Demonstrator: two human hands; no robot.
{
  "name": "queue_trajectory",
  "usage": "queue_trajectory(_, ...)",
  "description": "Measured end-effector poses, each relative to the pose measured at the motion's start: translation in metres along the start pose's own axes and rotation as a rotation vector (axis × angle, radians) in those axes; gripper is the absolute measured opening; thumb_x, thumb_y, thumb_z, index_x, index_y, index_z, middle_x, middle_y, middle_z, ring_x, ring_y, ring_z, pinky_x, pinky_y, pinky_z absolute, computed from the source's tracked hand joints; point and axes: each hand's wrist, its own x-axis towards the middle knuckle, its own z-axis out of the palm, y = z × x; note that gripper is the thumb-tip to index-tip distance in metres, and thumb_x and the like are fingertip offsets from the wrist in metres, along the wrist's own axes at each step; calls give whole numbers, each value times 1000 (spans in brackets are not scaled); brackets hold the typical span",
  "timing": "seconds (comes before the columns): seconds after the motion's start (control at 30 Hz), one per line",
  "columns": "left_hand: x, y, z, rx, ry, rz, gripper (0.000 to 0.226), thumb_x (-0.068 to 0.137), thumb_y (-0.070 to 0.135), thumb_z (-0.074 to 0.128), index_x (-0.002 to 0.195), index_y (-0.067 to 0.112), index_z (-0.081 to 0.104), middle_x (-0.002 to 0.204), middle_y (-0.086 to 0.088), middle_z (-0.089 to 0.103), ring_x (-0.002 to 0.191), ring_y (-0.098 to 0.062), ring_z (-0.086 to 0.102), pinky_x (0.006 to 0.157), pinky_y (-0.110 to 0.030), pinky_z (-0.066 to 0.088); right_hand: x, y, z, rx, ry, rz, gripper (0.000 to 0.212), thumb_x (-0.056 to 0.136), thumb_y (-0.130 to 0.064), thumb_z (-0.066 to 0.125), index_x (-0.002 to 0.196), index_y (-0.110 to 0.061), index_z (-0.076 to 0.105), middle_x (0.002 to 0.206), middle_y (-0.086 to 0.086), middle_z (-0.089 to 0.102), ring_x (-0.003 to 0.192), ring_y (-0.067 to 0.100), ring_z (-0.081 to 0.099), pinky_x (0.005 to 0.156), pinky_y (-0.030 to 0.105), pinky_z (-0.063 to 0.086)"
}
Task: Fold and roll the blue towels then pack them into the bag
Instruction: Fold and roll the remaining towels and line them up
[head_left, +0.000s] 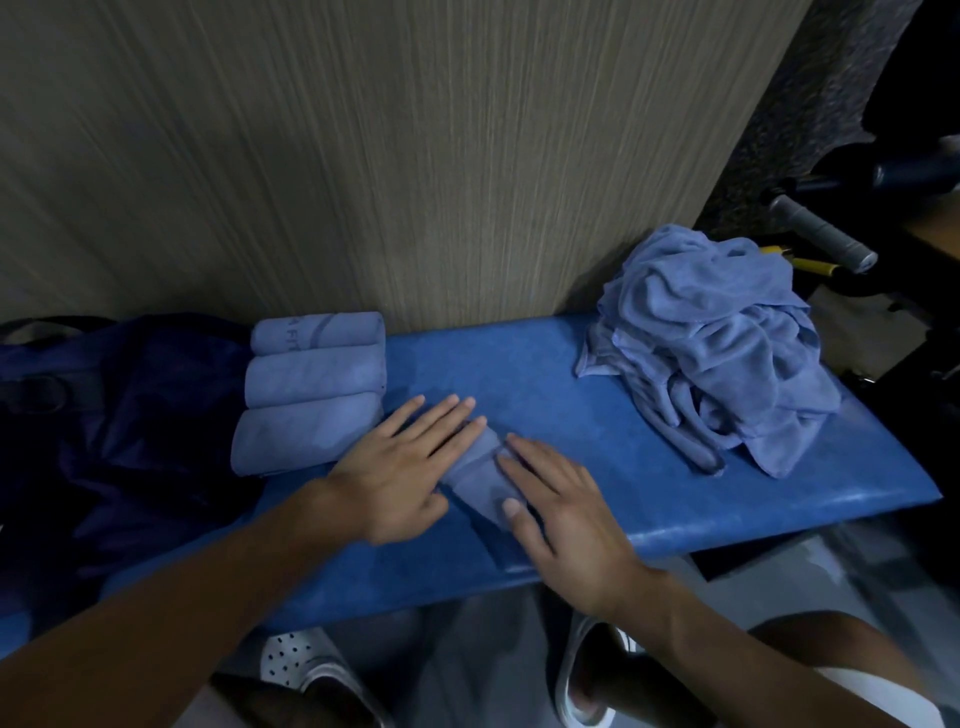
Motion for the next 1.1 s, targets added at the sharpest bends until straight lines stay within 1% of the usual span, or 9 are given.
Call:
queue_trajectory(0.13, -6, -1, 8, 40, -25, 27, 75, 90, 40, 35, 154, 5, 17, 162, -16, 11, 150, -27, 10, 118, -50, 20, -8, -1, 15, -167, -116, -32, 50, 102, -37, 29, 145, -14, 43, 158, 2, 28, 146, 17, 23, 115, 36, 19)
queue_trajectory(0.23, -3, -4, 4, 30, -16, 49, 73, 89, 36, 35, 153, 4, 22, 161, -16, 15, 150, -27, 14, 118, -50, 21, -8, 0, 19, -168, -126, -5, 51, 100, -35, 33, 146, -15, 41, 160, 2, 23, 147, 17, 19, 116, 38, 21)
queue_trajectory(0.4, -3, -9, 6, -50, 3, 64, 62, 101, 43, 19, 156, 15, 13, 163, -6, 15, 150, -19, 9, 119, -40, 12, -1, 6, 13, -139, -124, 13, 53, 90, -29, 41, 141, -17, 47, 156, 4, 33, 144, 20, 29, 113, 40, 27)
queue_trajectory(0.5, -3, -1, 2, -24, 31, 13, 63, 100, 46, 24, 153, 13, 26, 153, -10, 37, 140, -26, 35, 111, -40, 27, 7, 6, 5, -145, -75, 145, 57, 83, -30, 37, 137, -20, 50, 151, 6, 40, 140, 27, 36, 108, 47, 33)
queue_trajectory(0.57, -3, 6, -1, -29, 81, -8, 60, 99, 45, 29, 149, 13, 33, 137, -11, 49, 123, -28, 47, 101, -40, 38, 9, 6, 4, -51, -32, 265, 59, 85, -39, 35, 140, -20, 47, 151, 7, 39, 138, 28, 36, 107, 49, 36)
queue_trajectory(0.63, -5, 12, 3, -78, 114, -30, 61, 97, 46, 32, 149, 14, 33, 133, -13, 48, 120, -29, 47, 102, -40, 40, 8, 7, 4, 20, -103, 322, 72, 84, -59, 37, 147, -25, 35, 156, 3, 28, 141, 22, 31, 112, 43, 29)
queue_trajectory(0.83, -10, 14, 14, -37, 118, -17, 75, 92, 57, 34, 152, 13, 25, 141, -18, 47, 124, -30, 50, 104, -39, 42, 11, 16, 2, 12, -152, 273, 70, 84, -42, 66, 145, -26, 36, 146, -3, 34, 130, 20, 42, 105, 39, 30)
queue_trajectory(1.0, -35, 10, 10, -21, 131, -35, 72, 92, 55, 36, 149, 11, 32, 136, -16, 53, 118, -29, 54, 102, -38, 44, 15, 4, 10, 20, -184, 220, 69, 81, -45, 67, 142, -25, 40, 142, -4, 38, 126, 20, 46, 101, 39, 33)
queue_trajectory(1.1, -59, 5, 9, -18, 108, -63, 71, 91, 52, 41, 148, 9, 36, 138, -16, 51, 123, -29, 52, 107, -39, 41, 20, -13, 23, 21, -178, 178, 71, 75, -57, 52, 138, -25, 43, 139, -4, 42, 122, 22, 50, 97, 41, 37)
